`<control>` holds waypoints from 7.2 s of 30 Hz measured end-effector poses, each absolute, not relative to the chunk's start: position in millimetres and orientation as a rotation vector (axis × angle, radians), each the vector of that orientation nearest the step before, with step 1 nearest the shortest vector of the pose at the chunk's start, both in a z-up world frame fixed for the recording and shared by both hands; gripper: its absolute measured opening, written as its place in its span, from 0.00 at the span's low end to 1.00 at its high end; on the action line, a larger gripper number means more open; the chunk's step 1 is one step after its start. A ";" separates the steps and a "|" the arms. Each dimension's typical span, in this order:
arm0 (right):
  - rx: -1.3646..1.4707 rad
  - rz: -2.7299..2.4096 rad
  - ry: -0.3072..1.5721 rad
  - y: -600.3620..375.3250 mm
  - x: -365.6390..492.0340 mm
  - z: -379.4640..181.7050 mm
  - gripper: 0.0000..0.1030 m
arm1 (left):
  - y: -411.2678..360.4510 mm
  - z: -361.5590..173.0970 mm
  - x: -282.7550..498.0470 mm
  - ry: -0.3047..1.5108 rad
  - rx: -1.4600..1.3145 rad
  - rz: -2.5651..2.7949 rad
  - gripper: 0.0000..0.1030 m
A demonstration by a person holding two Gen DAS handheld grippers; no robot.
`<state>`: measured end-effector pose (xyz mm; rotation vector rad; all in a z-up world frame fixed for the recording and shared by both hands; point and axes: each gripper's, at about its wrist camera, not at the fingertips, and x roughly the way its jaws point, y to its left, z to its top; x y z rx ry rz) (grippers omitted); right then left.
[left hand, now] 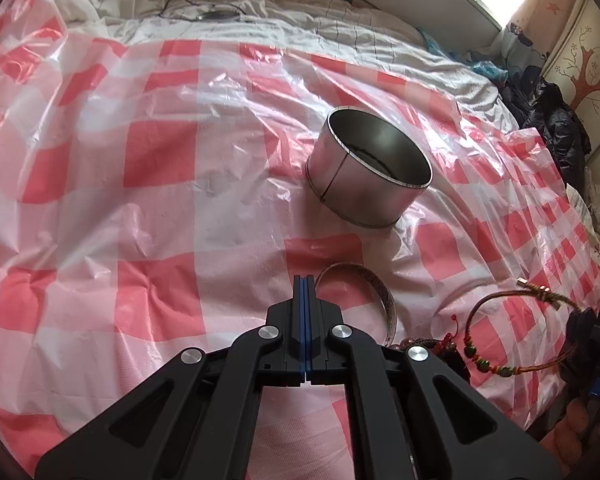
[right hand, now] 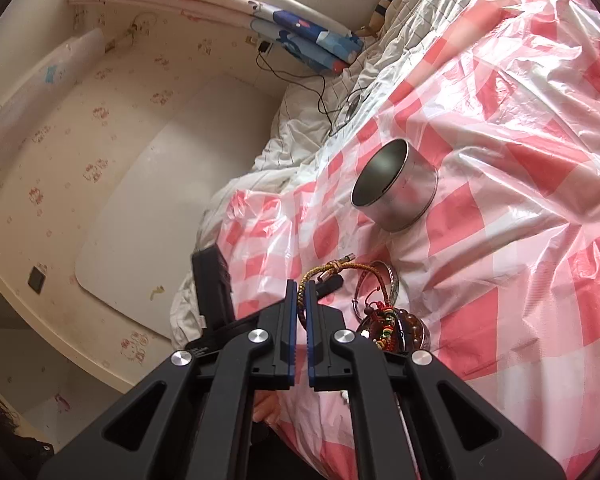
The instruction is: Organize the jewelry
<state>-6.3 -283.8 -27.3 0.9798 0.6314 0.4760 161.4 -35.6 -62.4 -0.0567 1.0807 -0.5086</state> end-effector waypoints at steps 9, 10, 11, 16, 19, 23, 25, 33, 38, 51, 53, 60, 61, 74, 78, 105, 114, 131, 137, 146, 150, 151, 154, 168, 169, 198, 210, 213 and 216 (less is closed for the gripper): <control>0.999 0.480 0.630 -287.0 -5.4 -26.8 0.06 | -52.7 -66.2 158.8 1.034 0.099 -0.432 0.47; 1.000 0.481 0.631 -287.1 -5.4 -27.1 0.06 | -54.3 -67.0 158.6 1.035 0.112 -0.433 0.47; 1.000 0.482 0.631 -287.2 -5.5 -27.3 0.06 | -57.6 -67.4 157.1 1.026 0.150 -0.419 0.47; 1.002 0.484 0.630 -285.8 -4.3 -26.9 0.06 | -67.4 -69.3 153.4 1.005 0.247 -0.400 0.49; 1.001 0.485 0.626 -285.3 -4.6 -26.3 0.06 | -67.7 -73.4 153.6 1.043 0.226 -0.440 0.03; 1.010 0.487 0.619 -286.8 -5.1 -27.0 0.06 | -61.6 -64.3 148.9 1.020 0.151 -0.495 0.02; 1.012 0.492 0.616 -287.8 -5.5 -27.1 0.06 | -53.0 -54.6 148.6 0.992 0.094 -0.495 0.02; 1.047 0.536 0.576 -293.4 1.9 -27.2 0.07 | -25.3 -31.9 161.7 0.918 -0.099 -0.512 0.02; 1.037 0.541 0.562 -296.4 17.6 -24.0 0.07 | -34.5 -11.0 171.5 0.820 -0.129 -0.539 0.02; 1.015 0.563 0.503 -318.8 74.7 -8.8 0.07 | -106.9 -29.9 243.2 0.912 -0.103 -0.532 0.06; 1.012 0.560 0.495 -322.9 85.6 -7.4 0.07 | -109.8 -29.6 244.2 0.918 -0.071 -0.508 0.20; 0.892 0.496 0.611 -302.9 146.8 -7.5 0.07 | -60.2 -0.8 243.8 0.834 -0.226 -0.399 0.65; 0.852 0.464 0.654 -295.4 156.7 -10.2 0.07 | -53.7 -0.3 245.0 0.832 -0.251 -0.385 0.69; 0.822 0.148 0.652 -315.1 97.4 -24.6 0.41 | -50.4 -11.1 220.6 0.897 -0.103 -0.397 0.79; 0.896 0.089 0.639 -322.9 62.4 -27.8 0.49 | -40.9 -15.8 209.8 0.932 -0.082 -0.404 0.80; 0.897 0.057 0.715 -288.7 0.1 -33.3 0.69 | -62.9 -59.9 112.0 1.127 0.060 -0.749 0.75; 0.912 0.067 0.726 -290.1 2.1 -36.2 0.69 | -82.0 -43.6 101.8 0.920 0.272 -0.639 0.74; 0.934 0.085 0.720 -292.4 1.7 -37.6 0.69 | -102.2 -45.0 92.6 0.939 0.285 -0.788 0.02; 0.933 0.083 0.718 -292.9 0.9 -37.2 0.71 | -76.0 -27.3 100.2 0.900 0.103 -0.834 0.02; 0.868 0.335 0.752 -265.4 11.9 -27.2 0.71 | -22.8 -25.5 140.3 0.935 -0.142 -0.710 0.02; 0.784 0.473 0.820 -237.0 20.3 -22.1 0.71 | -18.7 -26.5 143.5 0.939 -0.135 -0.691 0.02; 0.756 0.480 0.836 -230.7 21.6 -21.1 0.71 | -16.5 -26.5 143.5 0.939 -0.141 -0.686 0.02; 0.655 0.478 0.894 -212.9 26.2 -19.9 0.62 | -12.9 -28.2 146.3 0.949 -0.157 -0.670 0.02; 0.289 0.360 1.087 -150.6 35.4 -37.1 0.11 | -6.7 -28.1 146.9 0.954 -0.177 -0.658 0.02; 0.281 0.353 1.095 -148.5 36.5 -38.5 0.10 | -6.7 -28.2 147.0 0.954 -0.177 -0.658 0.02; 0.449 0.308 0.965 -176.9 37.8 -35.6 0.18 | -11.1 -29.0 146.2 0.961 -0.162 -0.664 0.02; 0.706 0.409 0.867 -213.8 33.6 -31.0 0.03 | -14.4 -32.5 146.8 0.967 -0.154 -0.662 0.02; 0.740 0.435 0.800 -221.7 24.9 -24.6 0.03 | -14.1 -32.1 146.6 0.966 -0.155 -0.662 0.02; 0.800 0.517 0.690 -230.1 14.9 -14.4 0.03 | -14.6 -32.7 146.5 0.966 -0.155 -0.662 0.02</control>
